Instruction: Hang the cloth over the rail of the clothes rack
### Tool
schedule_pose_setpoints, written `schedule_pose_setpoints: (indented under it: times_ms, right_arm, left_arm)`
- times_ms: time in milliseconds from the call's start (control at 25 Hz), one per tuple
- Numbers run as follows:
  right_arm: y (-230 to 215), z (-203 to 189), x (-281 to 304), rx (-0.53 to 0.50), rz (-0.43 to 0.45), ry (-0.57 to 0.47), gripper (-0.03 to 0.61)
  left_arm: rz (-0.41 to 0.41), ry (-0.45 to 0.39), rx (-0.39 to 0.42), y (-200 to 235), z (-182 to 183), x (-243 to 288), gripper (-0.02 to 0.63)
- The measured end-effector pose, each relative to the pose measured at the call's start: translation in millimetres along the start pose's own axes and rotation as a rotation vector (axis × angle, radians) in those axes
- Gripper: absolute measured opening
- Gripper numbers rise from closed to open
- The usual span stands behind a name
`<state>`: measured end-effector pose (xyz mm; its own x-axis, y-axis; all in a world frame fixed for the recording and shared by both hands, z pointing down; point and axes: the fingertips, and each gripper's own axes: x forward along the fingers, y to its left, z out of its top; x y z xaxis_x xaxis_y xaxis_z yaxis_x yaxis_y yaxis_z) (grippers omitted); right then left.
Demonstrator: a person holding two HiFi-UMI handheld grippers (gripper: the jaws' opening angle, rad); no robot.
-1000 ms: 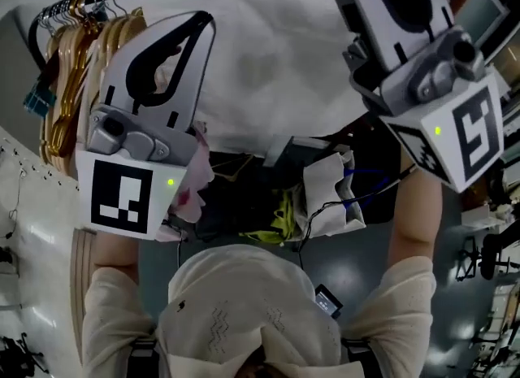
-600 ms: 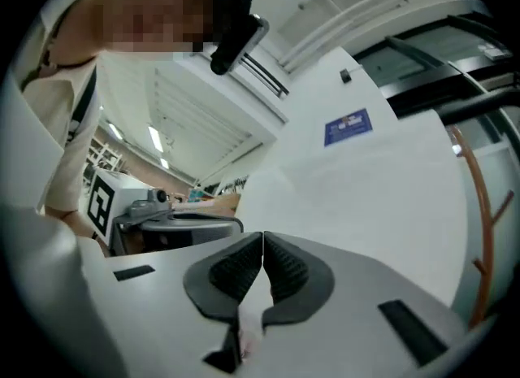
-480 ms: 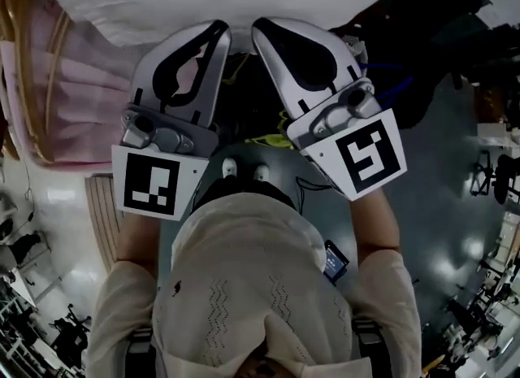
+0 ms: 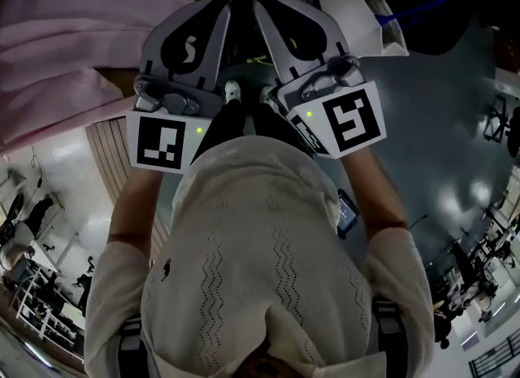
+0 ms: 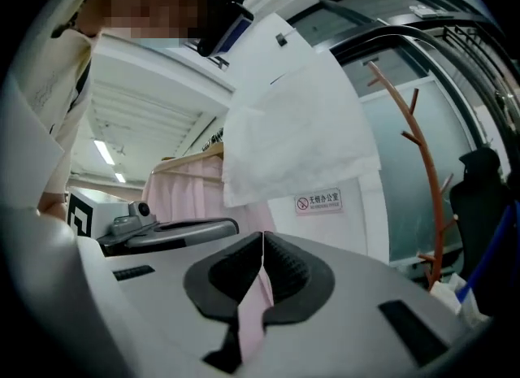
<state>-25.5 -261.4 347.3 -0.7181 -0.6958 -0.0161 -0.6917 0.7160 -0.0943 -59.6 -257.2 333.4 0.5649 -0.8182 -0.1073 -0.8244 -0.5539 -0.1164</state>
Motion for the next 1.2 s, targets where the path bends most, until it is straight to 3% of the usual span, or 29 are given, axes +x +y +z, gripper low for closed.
schedule_pose_setpoints:
  times_ms: [200,360,1200]
  right_arm:
    - [14,-40,-13,0.018,0.006,0.047,0.019]
    - [20,-47,-12,-0.009,0.045,0.034,0.018]
    - [17,-61,-19,0.011,0.029,0.048,0.018]
  left_arm:
    - [0.041,0.060,-0.085,-7,-36,-9,0.017]
    - [0.032,0.105,-0.111,-18,-56,-16,0.017]
    - [-0.001,0.142,-0.120,-40,-83,-14,0.017]
